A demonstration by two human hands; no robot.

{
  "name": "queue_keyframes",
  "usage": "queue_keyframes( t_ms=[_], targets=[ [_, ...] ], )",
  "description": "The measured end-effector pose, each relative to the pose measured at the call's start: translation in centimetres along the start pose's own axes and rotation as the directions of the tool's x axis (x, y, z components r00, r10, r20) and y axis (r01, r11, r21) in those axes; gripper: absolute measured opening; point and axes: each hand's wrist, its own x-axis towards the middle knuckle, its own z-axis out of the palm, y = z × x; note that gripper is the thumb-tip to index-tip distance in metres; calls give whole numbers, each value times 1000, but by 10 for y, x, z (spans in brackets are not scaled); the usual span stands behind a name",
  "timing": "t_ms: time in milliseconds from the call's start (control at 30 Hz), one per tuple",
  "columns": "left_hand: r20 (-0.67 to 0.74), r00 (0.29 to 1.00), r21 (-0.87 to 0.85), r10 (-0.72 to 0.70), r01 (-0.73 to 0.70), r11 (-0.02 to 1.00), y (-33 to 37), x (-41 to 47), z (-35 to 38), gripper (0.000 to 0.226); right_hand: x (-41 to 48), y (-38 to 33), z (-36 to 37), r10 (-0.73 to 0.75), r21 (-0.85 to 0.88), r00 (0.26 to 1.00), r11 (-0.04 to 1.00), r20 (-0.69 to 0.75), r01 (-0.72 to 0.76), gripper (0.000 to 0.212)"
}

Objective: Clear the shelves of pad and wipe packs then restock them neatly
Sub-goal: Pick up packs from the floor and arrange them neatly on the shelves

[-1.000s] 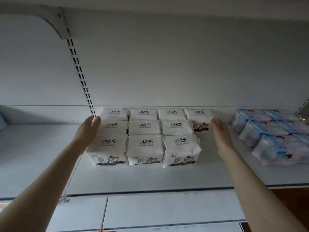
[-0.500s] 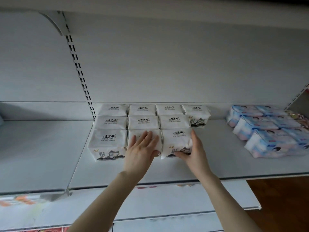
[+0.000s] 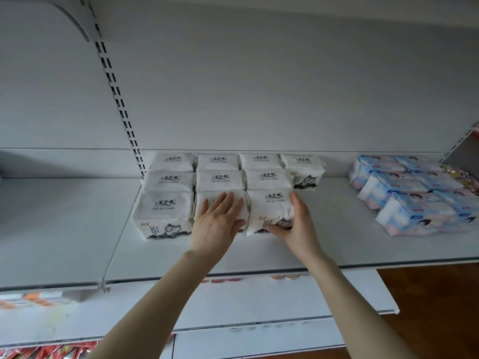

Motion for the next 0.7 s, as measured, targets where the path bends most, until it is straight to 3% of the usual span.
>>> queue_keyframes(
  t_ms=[133, 333, 700],
  targets=[
    [23, 999, -43, -27, 28, 999, 0, -5, -3, 56, -4, -2, -6, -25, -28, 999, 999, 23, 25, 100],
    [-18, 996, -54, -84, 83, 995, -18, -22, -18, 54, -12, 1, -21, -47, -30, 998, 998, 31, 48, 97],
    [-26, 968, -99, -251, 247, 964, -41, -57, -42, 51, -25, 5, -17, 67, 36, 998, 997, -11, -67, 97]
  ],
)
